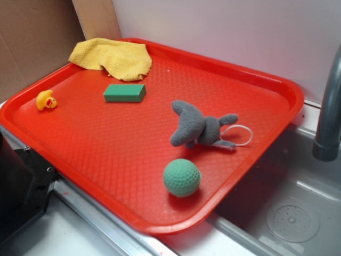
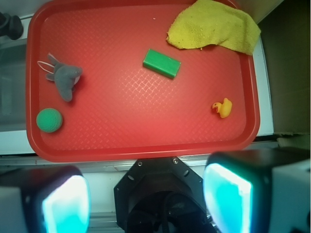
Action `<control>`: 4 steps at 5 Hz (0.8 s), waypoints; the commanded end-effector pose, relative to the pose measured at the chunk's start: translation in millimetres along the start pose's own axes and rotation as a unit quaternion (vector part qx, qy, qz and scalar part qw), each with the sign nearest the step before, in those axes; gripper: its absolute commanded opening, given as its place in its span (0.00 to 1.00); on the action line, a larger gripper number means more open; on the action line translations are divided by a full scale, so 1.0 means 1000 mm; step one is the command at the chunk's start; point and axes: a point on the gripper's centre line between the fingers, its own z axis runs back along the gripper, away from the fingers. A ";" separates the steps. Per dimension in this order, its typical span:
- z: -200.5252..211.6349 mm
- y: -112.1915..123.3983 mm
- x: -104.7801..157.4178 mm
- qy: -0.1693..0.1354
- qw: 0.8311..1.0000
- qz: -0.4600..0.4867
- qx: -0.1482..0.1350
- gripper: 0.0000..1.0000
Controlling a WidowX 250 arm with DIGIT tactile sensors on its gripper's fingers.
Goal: Grab the yellow duck.
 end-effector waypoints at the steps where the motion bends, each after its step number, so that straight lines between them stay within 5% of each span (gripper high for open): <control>1: 0.000 0.000 0.000 0.000 1.000 0.000 0.000 1.00; 4: -0.029 0.042 0.007 -0.025 0.970 0.240 0.006 1.00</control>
